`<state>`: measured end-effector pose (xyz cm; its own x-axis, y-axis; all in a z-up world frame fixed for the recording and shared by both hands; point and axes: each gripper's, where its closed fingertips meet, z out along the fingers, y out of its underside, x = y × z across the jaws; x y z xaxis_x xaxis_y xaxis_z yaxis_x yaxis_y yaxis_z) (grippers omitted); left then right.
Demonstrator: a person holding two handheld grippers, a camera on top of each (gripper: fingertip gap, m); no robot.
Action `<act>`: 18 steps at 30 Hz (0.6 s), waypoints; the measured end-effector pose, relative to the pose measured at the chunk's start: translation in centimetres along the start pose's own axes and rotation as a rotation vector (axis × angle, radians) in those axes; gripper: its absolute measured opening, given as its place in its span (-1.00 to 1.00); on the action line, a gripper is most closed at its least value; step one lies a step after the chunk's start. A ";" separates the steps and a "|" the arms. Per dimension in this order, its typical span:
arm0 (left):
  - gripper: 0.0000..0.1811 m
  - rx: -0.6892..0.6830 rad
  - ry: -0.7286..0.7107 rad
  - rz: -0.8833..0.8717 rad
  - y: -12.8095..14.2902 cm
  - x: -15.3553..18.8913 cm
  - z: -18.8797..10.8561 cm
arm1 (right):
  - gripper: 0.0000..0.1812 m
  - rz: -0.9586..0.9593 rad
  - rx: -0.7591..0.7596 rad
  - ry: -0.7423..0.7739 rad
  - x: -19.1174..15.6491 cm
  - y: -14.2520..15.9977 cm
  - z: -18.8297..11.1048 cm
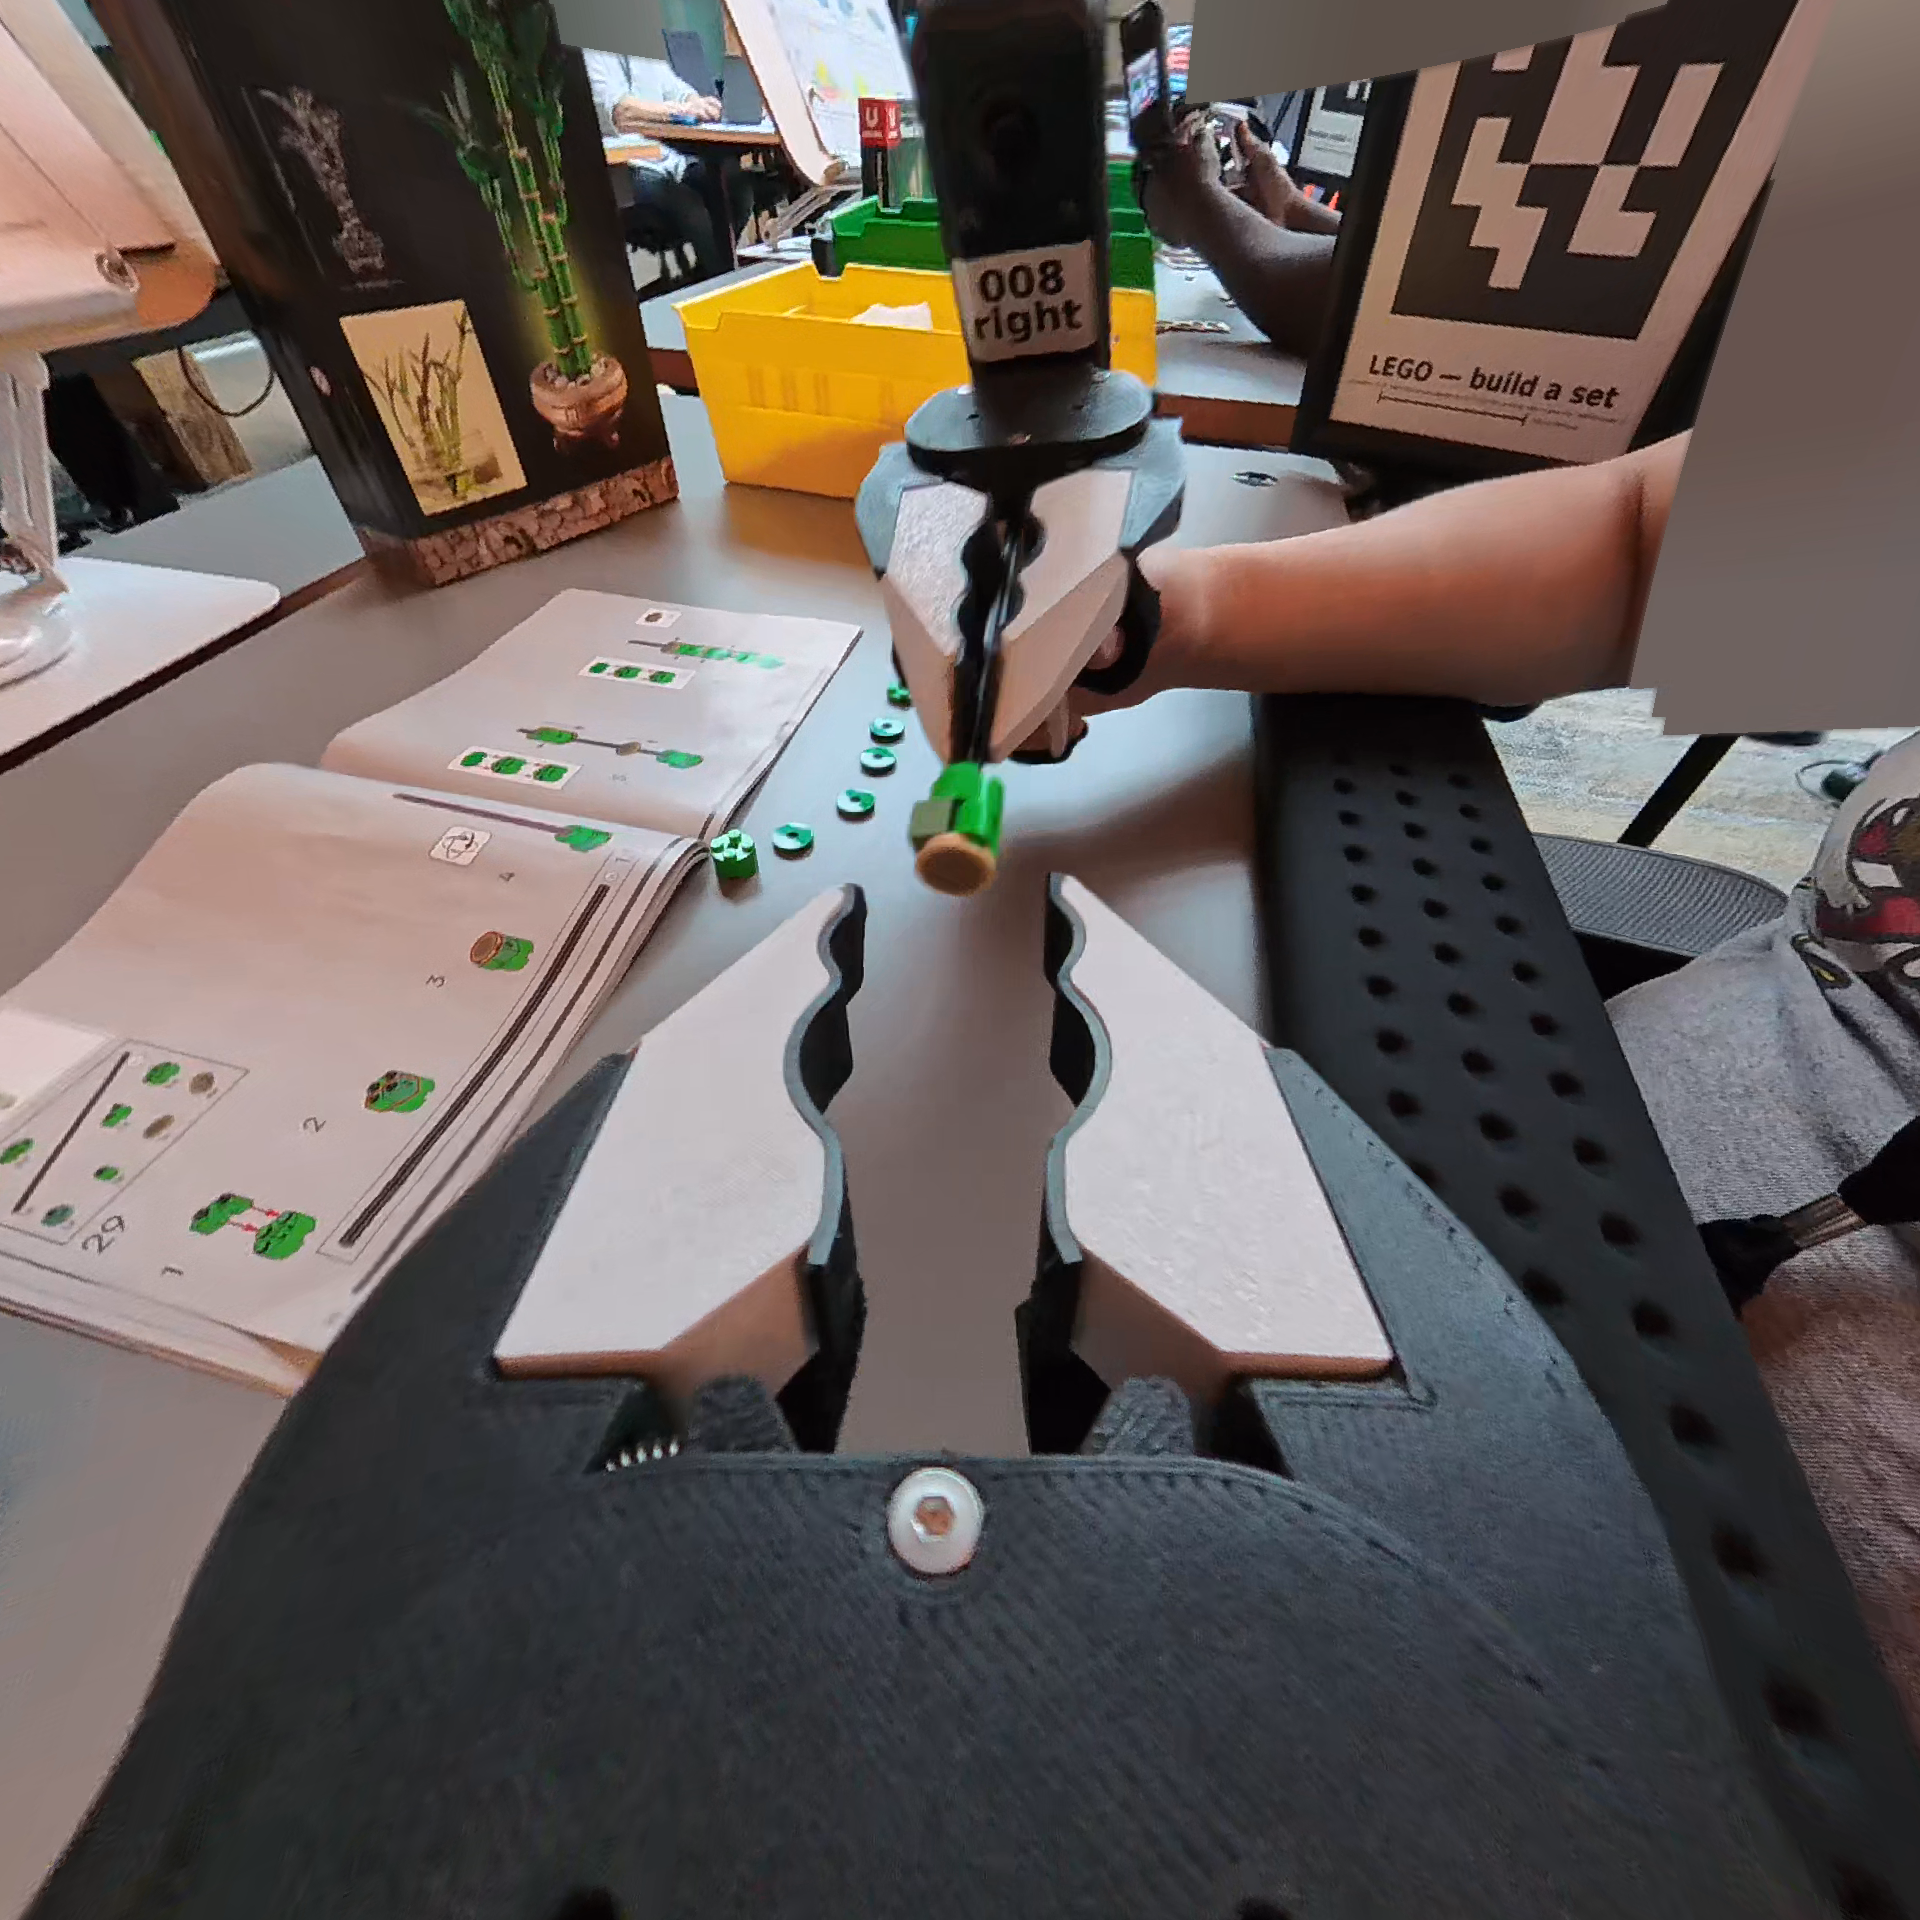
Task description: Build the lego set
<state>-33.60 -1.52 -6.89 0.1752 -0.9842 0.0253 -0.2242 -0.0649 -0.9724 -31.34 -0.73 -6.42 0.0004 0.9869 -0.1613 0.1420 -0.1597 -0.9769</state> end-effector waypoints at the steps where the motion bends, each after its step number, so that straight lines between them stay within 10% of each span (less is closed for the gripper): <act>1: -0.65 -0.006 0.002 0.010 0.0 0.2 0.2 | -0.97 0.003 0.000 -0.005 0.0 0.0 0.0; 18: -0.89 0.094 0.054 -0.015 -1.5 1.0 0.4 | -0.97 0.065 0.103 -0.088 -1.1 -1.8 -0.5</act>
<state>-32.69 -2.35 -5.51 0.1256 -0.9908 0.0504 -0.1301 -0.0668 -0.9892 -31.11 -1.53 -4.43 -0.0807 0.9694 -0.2317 0.0424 -0.2289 -0.9725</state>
